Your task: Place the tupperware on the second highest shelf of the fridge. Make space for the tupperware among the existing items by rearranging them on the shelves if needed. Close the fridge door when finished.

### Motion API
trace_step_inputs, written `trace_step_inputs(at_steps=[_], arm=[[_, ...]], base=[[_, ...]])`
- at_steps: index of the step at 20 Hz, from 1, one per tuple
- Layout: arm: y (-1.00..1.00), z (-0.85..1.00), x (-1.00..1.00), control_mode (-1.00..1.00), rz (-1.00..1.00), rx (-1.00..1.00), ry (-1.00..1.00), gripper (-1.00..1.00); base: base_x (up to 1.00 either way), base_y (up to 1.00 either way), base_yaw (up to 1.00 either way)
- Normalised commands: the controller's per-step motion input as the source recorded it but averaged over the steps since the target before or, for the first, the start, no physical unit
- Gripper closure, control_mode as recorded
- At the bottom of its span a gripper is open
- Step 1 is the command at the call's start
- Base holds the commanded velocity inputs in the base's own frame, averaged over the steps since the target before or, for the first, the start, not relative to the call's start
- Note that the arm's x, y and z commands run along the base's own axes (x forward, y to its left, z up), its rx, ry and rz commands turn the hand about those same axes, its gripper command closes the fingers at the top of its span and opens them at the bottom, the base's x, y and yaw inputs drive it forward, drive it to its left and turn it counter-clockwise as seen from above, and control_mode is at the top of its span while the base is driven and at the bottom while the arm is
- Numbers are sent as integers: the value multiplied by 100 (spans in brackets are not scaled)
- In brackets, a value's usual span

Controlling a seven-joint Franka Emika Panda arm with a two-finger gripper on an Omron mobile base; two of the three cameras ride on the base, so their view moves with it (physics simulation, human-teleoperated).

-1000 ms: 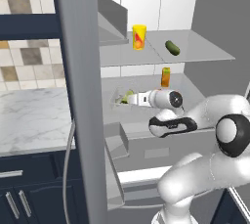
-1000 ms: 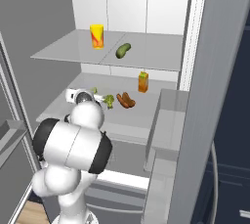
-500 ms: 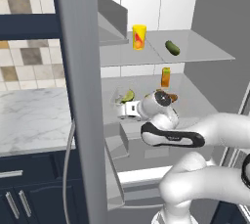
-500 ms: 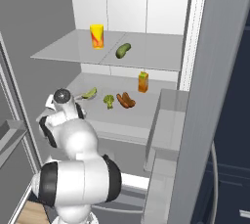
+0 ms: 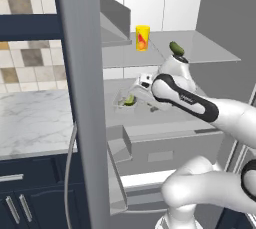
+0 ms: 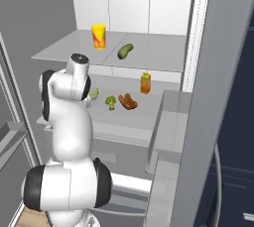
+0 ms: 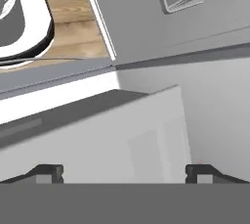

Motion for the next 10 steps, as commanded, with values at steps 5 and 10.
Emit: trace_step_inputs(at_steps=[5,10], arm=[[-1,0,-79,-100,-57,7,14,-100],[-14,3,-100,-100,-60,3,20,-100]], base=[[0,0,0],[0,0,0]])
